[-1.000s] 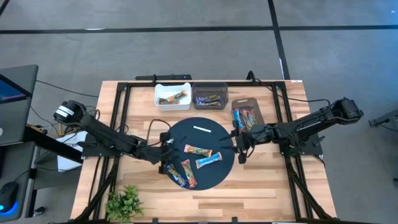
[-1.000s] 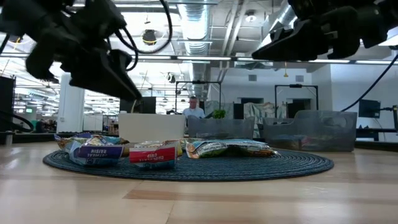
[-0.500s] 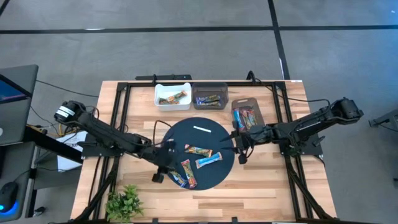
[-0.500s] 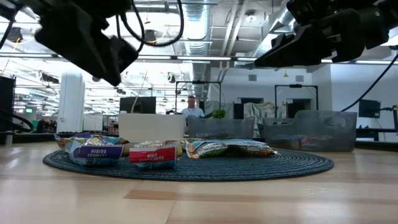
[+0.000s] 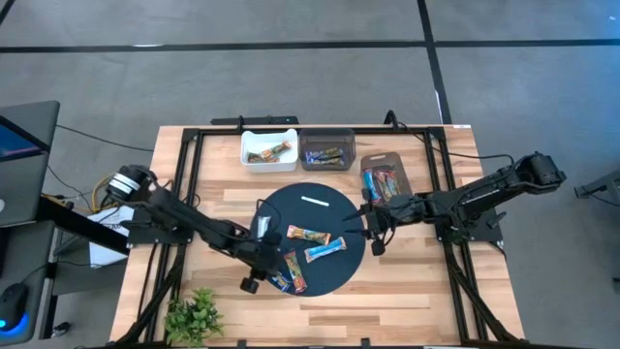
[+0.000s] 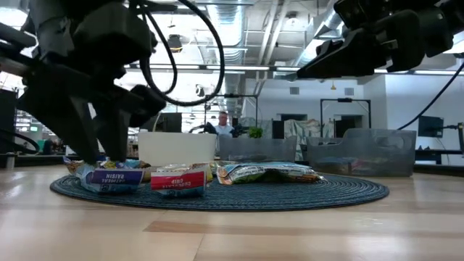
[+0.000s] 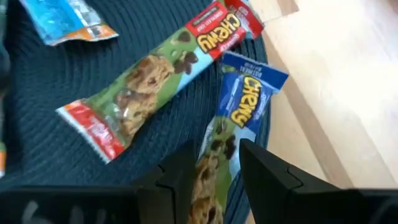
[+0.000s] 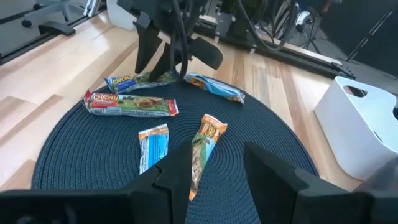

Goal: Pick and place Granola Bars by type
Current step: Put the blue granola bar into the top black bin

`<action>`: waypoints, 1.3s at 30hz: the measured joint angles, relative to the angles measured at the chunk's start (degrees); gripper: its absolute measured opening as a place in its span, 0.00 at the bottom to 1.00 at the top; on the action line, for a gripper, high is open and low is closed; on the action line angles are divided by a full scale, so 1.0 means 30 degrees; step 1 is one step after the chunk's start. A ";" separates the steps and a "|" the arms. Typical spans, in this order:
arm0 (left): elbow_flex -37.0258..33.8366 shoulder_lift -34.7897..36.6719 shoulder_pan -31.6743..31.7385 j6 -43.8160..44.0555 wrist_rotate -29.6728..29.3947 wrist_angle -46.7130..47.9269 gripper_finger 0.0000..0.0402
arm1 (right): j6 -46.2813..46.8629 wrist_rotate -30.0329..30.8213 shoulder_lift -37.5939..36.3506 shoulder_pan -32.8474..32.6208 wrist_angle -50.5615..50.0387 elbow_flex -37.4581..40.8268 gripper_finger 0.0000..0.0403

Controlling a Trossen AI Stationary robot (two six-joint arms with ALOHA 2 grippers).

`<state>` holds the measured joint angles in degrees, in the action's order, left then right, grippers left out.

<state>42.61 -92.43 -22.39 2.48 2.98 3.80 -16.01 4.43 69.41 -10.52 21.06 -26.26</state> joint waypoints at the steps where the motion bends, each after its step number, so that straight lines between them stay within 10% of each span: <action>1: 0.0002 -0.0160 0.0000 0.0000 0.0144 -0.0161 0.30 | 0.0021 0.0000 0.0007 0.0000 -0.0046 0.0000 0.34; 21: 0.0015 -0.0180 0.0036 0.0423 0.0419 0.1186 0.29 | 0.0201 0.0000 0.0007 0.0000 -0.0192 0.0000 0.34; 32: 0.0015 -0.0151 0.0036 0.0415 0.0755 0.1184 0.03 | 0.0195 0.0007 0.0007 0.0000 -0.0191 0.0000 0.34; 39: 0.0307 -0.0186 0.0036 0.0157 0.0791 0.0970 0.04 | 0.0195 0.0007 0.0007 0.0000 -0.0219 0.0000 0.34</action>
<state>43.53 -92.99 -22.28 2.95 5.35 6.71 -15.42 4.45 69.43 -10.52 20.41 -26.26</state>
